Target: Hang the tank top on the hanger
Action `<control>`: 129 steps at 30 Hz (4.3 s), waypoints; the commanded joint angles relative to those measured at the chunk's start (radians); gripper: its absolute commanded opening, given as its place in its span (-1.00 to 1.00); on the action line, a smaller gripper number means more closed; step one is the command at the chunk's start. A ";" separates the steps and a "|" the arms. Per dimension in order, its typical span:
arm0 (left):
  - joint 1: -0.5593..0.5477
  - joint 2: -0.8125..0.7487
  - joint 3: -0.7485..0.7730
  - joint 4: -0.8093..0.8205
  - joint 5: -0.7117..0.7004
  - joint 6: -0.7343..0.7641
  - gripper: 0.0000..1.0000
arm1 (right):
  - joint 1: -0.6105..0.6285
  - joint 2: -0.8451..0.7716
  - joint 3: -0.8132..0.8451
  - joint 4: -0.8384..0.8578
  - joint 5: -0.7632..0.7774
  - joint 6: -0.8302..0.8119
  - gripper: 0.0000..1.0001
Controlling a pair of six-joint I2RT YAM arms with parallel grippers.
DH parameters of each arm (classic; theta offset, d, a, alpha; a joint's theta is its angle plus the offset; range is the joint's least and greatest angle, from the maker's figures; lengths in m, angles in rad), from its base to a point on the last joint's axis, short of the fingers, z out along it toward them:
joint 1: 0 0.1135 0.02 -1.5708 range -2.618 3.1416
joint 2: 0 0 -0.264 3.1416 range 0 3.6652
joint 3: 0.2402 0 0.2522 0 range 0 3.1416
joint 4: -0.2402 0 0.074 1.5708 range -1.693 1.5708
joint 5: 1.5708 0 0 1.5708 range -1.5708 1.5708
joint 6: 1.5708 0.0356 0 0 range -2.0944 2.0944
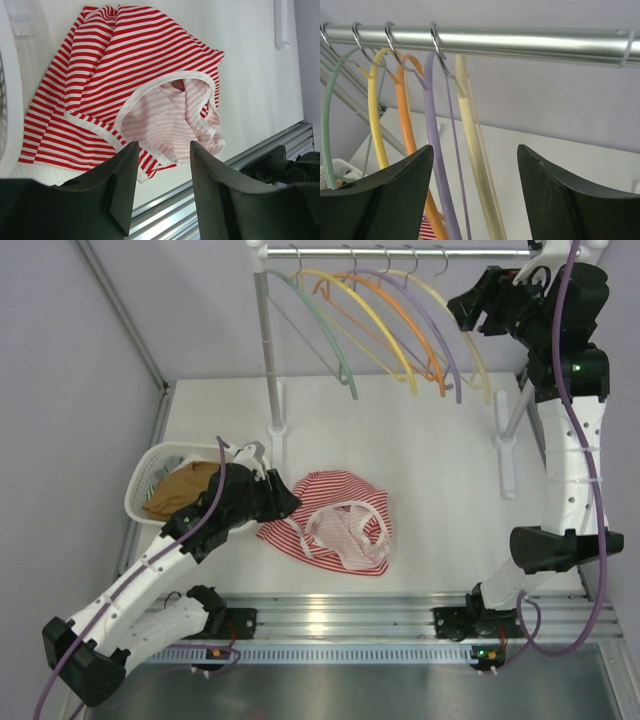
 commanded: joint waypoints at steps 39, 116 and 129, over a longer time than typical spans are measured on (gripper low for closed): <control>-0.003 -0.045 -0.004 -0.020 -0.036 0.028 0.04 | 0.178 0.092 0.008 -0.041 0.259 -0.173 -0.31; -0.336 0.142 -0.145 0.044 -0.332 -0.246 0.03 | 0.789 -0.993 -1.292 -0.117 0.452 0.342 -1.00; -0.482 0.335 -0.070 -0.080 -0.558 -0.389 -0.27 | 0.964 -1.017 -1.306 -0.173 0.422 0.359 -1.00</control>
